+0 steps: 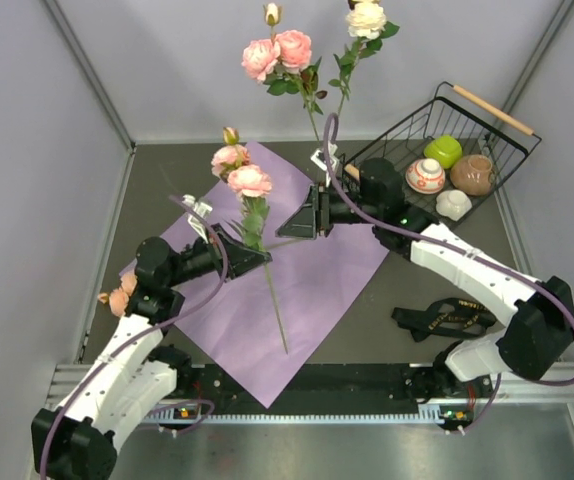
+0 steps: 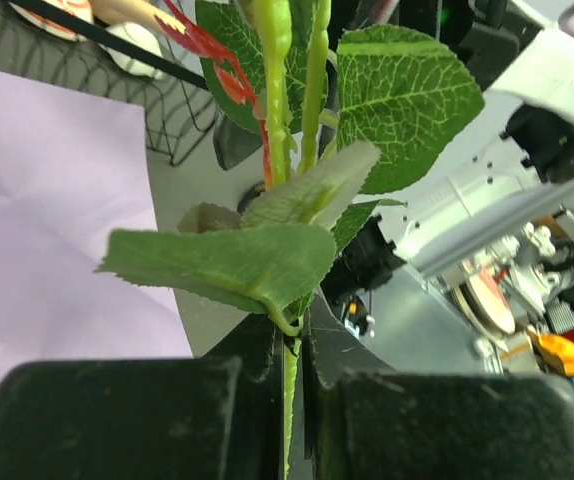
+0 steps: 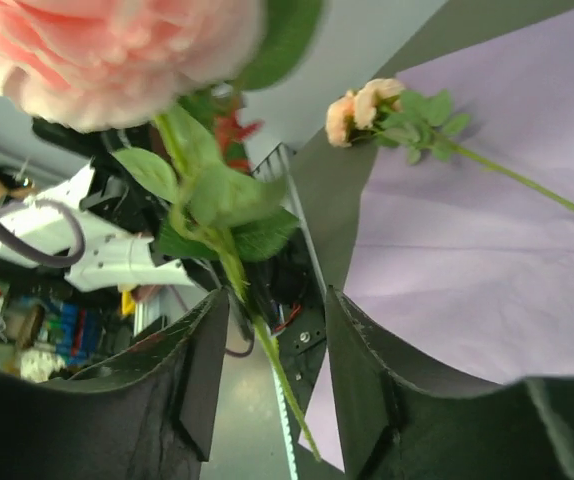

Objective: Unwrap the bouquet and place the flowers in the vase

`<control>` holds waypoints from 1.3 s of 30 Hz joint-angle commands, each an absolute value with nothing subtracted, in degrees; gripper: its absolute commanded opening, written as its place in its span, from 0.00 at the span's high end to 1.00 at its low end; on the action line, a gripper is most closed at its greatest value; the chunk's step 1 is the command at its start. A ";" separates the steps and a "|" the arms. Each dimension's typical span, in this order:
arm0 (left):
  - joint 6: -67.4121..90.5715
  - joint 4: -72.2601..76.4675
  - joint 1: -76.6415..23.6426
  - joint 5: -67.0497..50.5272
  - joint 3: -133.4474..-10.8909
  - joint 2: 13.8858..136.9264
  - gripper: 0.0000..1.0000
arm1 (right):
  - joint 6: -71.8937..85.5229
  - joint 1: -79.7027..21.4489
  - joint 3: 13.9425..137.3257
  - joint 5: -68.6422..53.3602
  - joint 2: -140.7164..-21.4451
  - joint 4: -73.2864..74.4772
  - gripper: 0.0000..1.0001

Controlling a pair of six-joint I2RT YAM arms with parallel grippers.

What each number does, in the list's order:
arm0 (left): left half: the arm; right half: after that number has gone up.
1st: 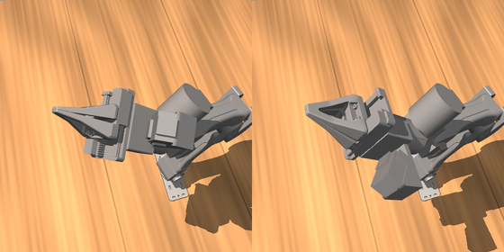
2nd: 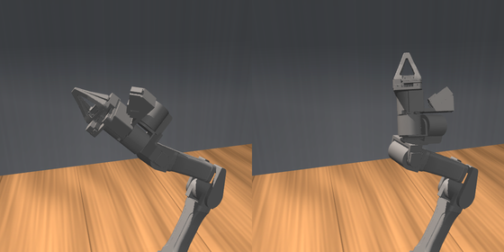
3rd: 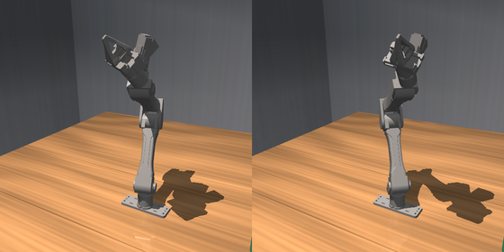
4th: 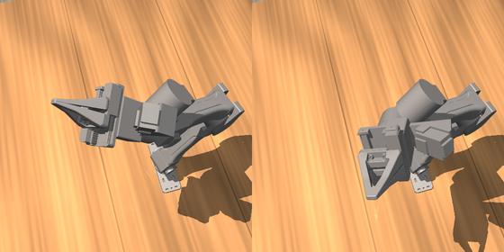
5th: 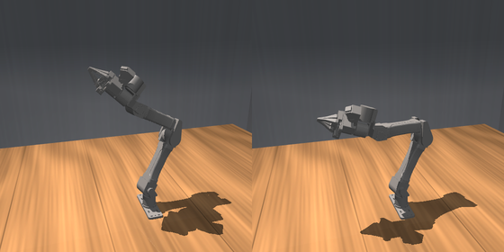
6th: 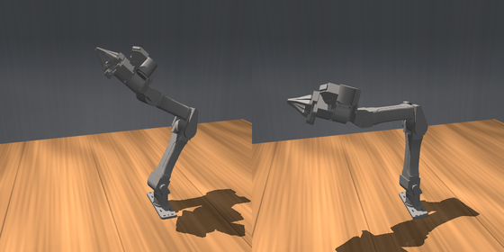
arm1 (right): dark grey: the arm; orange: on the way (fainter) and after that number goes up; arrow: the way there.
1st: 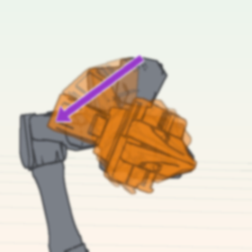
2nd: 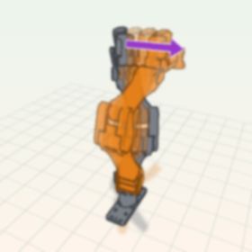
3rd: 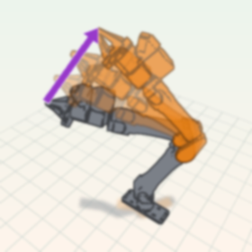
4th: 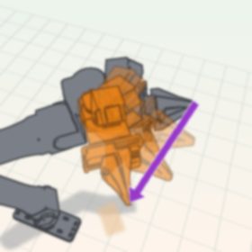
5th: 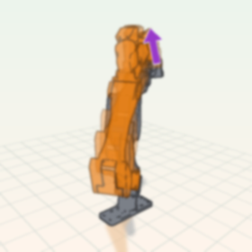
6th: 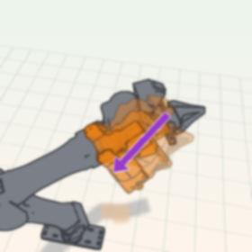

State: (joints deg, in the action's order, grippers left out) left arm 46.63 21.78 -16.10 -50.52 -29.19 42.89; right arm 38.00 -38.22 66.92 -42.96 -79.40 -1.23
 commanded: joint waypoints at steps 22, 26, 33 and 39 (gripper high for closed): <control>44.21 28.57 -23.11 -56.07 -32.87 51.24 1.00 | 39.46 -41.48 64.42 -42.80 -78.49 -12.66 0.77; 43.68 27.86 -23.55 -56.34 -33.66 52.12 1.00 | 39.72 -41.48 64.34 -42.72 -78.49 -13.09 0.90; 42.01 25.14 -24.17 -56.34 -35.33 52.56 1.00 | 40.25 -41.48 64.86 -42.10 -78.93 -13.45 0.97; 38.06 18.47 -24.17 -54.59 -37.44 50.19 0.83 | 39.56 -41.48 63.72 -40.70 -76.48 -15.11 1.00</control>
